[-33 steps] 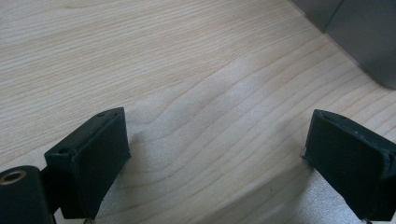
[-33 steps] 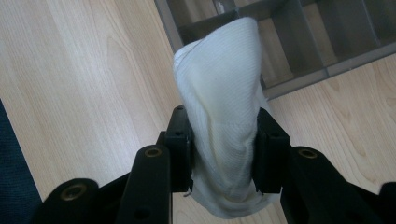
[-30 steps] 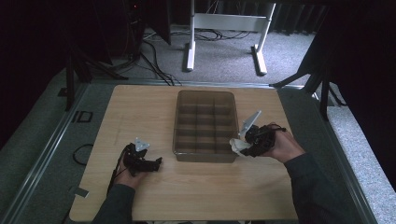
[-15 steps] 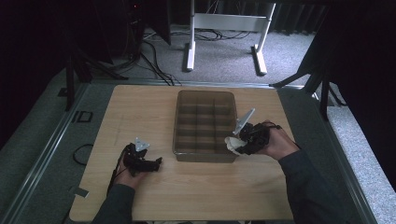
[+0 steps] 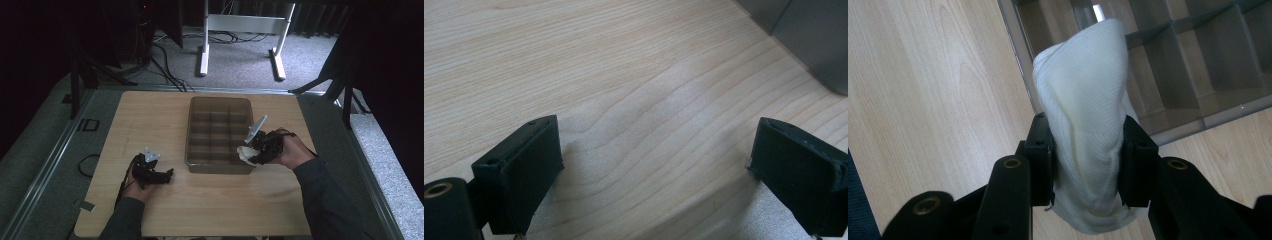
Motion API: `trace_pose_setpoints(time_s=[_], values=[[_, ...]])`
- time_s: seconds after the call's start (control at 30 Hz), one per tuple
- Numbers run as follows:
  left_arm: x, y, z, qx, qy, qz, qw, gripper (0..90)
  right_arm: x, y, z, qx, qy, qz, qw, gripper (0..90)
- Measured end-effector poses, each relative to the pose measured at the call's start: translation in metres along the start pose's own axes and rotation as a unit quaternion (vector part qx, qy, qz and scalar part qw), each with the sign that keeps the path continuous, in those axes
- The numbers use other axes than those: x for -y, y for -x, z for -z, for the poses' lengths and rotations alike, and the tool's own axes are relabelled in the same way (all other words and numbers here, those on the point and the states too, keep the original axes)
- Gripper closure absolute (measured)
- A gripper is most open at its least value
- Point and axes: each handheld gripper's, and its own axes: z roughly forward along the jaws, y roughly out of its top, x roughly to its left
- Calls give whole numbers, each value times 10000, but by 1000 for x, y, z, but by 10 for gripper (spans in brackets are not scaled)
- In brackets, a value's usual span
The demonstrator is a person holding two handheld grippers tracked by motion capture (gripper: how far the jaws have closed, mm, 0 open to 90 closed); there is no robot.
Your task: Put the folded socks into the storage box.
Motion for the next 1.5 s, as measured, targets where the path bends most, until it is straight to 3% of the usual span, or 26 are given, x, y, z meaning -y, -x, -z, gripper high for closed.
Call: trace_pose_setpoints(time_s=[1.13,1.5], values=[[0,0,0,-1,-1,-2,10000,66,-21,13,-35,-110,-447,45,9989,646],[0,0,0,0,-1,-2,10000,66,-30,13,-58,-247,-845,84,9961,647]])
